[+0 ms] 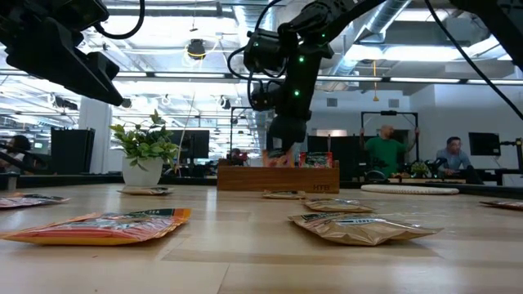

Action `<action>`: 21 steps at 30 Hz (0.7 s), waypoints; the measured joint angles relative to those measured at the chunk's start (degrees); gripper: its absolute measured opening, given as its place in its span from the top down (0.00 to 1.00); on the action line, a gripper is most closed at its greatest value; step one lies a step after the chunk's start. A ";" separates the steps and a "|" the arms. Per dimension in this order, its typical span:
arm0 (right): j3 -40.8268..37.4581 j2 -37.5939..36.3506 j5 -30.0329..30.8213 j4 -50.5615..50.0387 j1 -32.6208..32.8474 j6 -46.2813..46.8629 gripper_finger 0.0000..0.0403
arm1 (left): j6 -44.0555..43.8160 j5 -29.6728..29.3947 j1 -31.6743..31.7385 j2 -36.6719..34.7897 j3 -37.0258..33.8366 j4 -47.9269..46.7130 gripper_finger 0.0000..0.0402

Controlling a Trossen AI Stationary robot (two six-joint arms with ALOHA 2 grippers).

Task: Pick & Place Tea
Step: Put the orange tea bag into the middle section of the wooden organizer

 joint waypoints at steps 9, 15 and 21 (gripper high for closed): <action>0.00 0.00 -3.36 -0.02 -0.39 0.66 1.00 | -0.04 0.00 0.02 0.00 0.00 0.01 0.60; 0.00 0.00 -3.40 -0.15 -0.70 0.66 0.90 | -0.12 0.00 0.01 0.00 0.00 0.02 0.60; 0.00 0.00 -1.90 -0.74 -1.14 1.13 0.75 | -0.24 0.00 0.02 0.00 0.00 0.02 0.60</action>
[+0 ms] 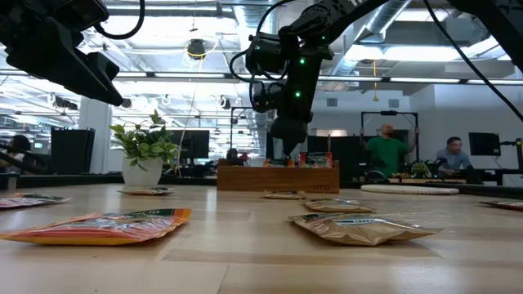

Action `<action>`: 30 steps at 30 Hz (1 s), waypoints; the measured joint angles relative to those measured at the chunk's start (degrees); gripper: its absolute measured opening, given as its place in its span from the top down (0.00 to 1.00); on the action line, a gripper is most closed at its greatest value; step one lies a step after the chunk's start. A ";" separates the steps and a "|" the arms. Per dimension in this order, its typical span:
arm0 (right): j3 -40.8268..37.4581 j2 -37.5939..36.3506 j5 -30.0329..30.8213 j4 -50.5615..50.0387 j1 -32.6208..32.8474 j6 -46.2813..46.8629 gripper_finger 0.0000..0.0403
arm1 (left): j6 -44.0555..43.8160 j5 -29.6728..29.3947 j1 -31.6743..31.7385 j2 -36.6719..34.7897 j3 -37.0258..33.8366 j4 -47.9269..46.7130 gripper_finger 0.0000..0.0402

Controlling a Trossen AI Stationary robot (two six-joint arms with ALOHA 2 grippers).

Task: Pick & Place Tea
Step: Put the orange tea bag into the middle section of the wooden organizer

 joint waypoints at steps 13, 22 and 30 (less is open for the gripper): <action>0.24 -2.89 10.63 -9.27 5.30 -1.79 0.76 | -3.46 4.40 -0.20 0.61 0.00 -0.39 0.60; 0.00 -6.91 -7.93 -19.80 10.46 3.78 0.77 | -15.10 7.89 -2.16 7.83 -0.02 -2.21 0.60; -0.57 -11.11 -11.53 -22.68 15.49 5.92 0.77 | -21.63 8.32 -4.15 15.49 -0.02 -3.37 0.60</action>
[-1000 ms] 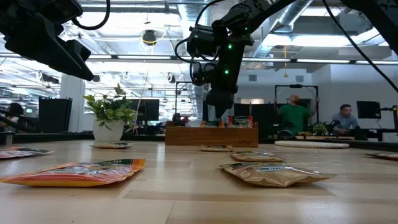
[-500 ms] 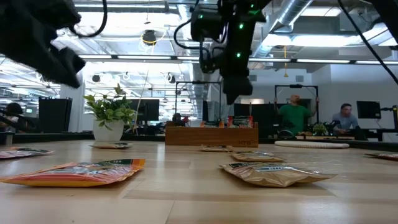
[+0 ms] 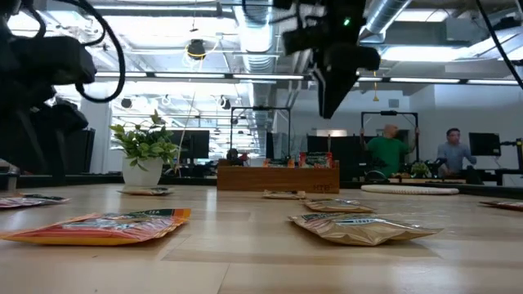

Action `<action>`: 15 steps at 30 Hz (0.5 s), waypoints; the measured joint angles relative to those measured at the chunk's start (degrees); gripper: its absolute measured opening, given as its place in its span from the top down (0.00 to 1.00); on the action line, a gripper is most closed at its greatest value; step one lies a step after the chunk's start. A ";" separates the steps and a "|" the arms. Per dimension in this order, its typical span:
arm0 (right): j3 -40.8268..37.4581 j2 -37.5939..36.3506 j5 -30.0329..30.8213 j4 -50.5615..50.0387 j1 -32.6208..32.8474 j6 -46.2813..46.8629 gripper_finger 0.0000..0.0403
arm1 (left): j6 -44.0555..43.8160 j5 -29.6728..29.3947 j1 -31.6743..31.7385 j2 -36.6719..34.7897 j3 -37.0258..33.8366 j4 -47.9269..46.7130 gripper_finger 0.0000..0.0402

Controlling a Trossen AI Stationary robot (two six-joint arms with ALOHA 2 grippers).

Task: Pick & Place Tea
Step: Put the orange tea bag into the middle section of the wooden organizer

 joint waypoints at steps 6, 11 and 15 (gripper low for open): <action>-11.32 -9.32 -0.36 9.57 2.61 3.74 0.77 | -1.00 0.05 -0.02 1.26 0.00 -1.50 0.60; -25.39 -19.44 -5.45 23.11 3.94 7.99 0.77 | -1.38 1.31 1.14 1.25 0.02 -2.65 0.60; -35.56 -26.27 -7.98 36.25 5.09 9.19 0.77 | -2.58 5.19 3.14 1.23 0.39 -4.96 0.60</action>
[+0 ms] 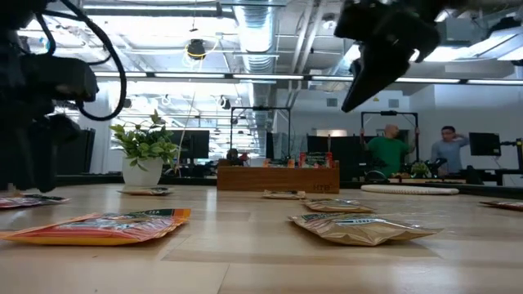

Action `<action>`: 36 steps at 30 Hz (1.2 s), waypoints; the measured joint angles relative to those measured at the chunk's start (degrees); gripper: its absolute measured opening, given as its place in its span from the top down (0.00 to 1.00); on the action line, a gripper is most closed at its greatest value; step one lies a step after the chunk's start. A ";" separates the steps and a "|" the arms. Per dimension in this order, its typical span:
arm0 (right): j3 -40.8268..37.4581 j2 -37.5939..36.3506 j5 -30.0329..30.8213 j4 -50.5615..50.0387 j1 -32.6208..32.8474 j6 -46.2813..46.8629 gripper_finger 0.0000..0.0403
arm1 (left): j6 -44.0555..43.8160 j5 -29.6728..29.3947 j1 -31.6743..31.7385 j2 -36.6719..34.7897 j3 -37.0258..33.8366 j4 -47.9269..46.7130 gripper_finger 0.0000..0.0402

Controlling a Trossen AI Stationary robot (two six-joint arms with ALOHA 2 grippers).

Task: Pick & Place Tea
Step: Put the orange tea bag into the middle section of the wooden organizer

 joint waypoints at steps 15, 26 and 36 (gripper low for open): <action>-22.42 -10.97 -2.79 28.04 0.99 0.28 0.77 | 1.50 3.50 4.64 1.21 4.73 -7.92 0.60; -28.31 -10.36 -4.07 39.45 0.99 0.57 0.77 | 1.93 7.23 6.52 7.84 5.11 -8.00 0.60; -28.44 -10.36 -4.11 40.34 1.34 1.93 0.77 | 3.17 6.15 6.55 8.69 8.01 -11.34 0.68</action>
